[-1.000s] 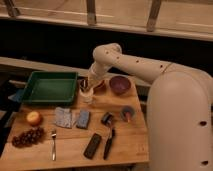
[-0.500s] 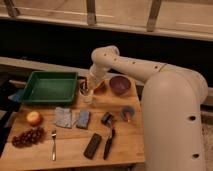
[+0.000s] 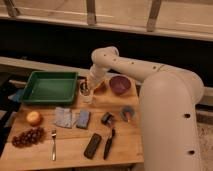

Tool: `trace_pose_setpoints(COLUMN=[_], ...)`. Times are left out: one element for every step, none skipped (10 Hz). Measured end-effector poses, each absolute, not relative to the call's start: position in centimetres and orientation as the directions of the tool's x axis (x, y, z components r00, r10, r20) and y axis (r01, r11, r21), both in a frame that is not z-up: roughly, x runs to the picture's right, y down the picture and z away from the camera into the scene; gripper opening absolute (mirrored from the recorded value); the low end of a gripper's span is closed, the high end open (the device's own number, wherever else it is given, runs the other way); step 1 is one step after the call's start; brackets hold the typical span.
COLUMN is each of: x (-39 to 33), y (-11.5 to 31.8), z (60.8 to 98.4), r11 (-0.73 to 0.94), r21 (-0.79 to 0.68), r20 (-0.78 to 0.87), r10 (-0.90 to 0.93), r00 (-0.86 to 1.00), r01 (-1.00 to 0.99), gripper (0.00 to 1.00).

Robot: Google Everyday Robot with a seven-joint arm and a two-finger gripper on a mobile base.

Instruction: Stack cups on top of each other

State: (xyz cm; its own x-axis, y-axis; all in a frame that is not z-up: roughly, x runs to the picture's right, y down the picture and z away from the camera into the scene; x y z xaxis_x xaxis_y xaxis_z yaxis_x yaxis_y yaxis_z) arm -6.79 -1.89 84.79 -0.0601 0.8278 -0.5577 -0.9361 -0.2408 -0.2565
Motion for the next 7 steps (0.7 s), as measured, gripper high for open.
trace_pose_setpoints(x=[-6.92,-6.91,-6.83,-6.82,-6.83,-6.69,-6.50], y=[-1.96,-2.12,-2.24,-2.37,-2.40,-2.51,-2.53], z=[84.79,84.73,84.72,84.68,84.66,84.66,84.67], r11=[-0.239,-0.236,-0.234,-0.232,-0.233,-0.241,-0.243], r21=[-0.258,-0.258,-0.257,-0.257,-0.257,-0.255,-0.253], r20=[-0.557,-0.553,-0.550,-0.547,-0.546,-0.546,-0.546], r10=[0.829,0.831,0.833,0.835,0.836,0.835,0.835], r00=[-0.058,-0.057,-0.057,-0.057,-0.057,-0.066,-0.070], r01=[-0.936,-0.937,-0.938,-0.938,-0.938,-0.937,-0.936], gripper=[0.74,0.74,0.74,0.74,0.74,0.74,0.74])
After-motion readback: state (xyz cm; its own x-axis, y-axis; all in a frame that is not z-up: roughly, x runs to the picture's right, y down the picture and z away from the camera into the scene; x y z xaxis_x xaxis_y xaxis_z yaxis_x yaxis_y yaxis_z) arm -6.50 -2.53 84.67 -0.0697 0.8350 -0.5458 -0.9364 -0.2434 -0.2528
